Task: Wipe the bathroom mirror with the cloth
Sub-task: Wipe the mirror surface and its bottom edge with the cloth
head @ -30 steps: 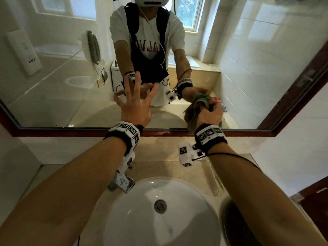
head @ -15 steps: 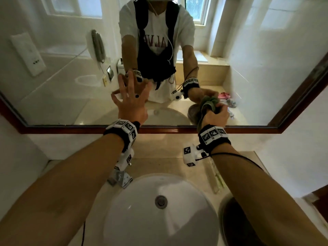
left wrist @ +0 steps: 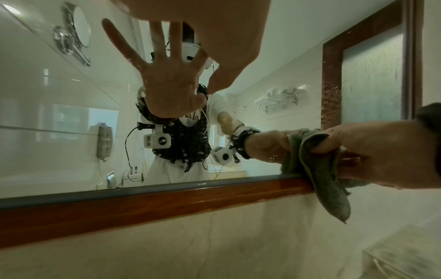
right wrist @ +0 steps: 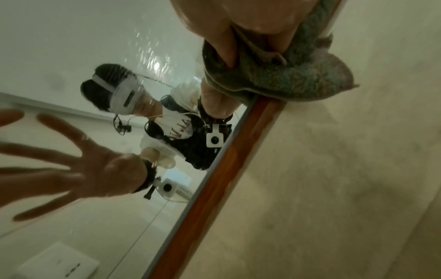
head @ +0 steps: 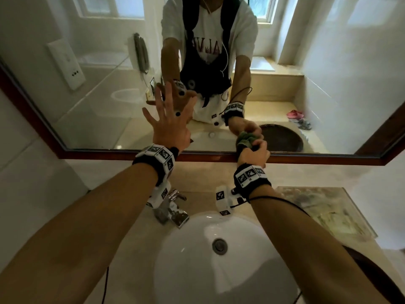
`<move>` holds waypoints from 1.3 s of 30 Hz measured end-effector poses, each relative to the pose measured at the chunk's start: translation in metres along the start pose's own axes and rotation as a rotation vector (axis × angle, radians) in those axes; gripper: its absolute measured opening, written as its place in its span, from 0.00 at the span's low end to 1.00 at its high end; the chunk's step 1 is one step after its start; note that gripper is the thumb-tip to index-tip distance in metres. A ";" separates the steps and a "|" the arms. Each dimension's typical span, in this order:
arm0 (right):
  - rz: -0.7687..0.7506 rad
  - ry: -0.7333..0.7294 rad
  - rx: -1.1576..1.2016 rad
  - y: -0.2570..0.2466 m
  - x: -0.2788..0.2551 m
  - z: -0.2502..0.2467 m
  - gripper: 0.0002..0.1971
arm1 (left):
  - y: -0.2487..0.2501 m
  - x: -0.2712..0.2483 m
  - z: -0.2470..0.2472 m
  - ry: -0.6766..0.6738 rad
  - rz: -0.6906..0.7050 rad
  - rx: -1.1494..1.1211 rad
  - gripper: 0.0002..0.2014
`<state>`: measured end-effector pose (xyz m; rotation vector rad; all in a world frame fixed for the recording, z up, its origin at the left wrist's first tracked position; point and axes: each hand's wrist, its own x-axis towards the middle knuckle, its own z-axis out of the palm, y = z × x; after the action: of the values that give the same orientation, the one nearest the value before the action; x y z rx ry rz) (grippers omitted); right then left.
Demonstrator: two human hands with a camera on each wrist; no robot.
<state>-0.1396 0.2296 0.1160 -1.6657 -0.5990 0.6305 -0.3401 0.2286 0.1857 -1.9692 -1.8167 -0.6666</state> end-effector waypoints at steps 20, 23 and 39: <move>-0.038 -0.067 0.108 -0.012 -0.077 0.070 0.10 | -0.078 -0.004 0.008 -0.046 -0.014 -0.049 0.50; 0.023 0.027 0.162 -0.017 -0.051 0.039 0.13 | -0.077 -0.005 0.008 -0.053 -0.019 -0.056 0.49; 0.043 0.091 0.219 -0.057 -0.061 0.042 0.13 | -0.082 -0.005 0.008 -0.025 0.018 -0.088 0.50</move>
<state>-0.2153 0.2264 0.1707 -1.4956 -0.4144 0.6251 -0.4213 0.2370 0.1727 -2.0561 -1.8107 -0.7315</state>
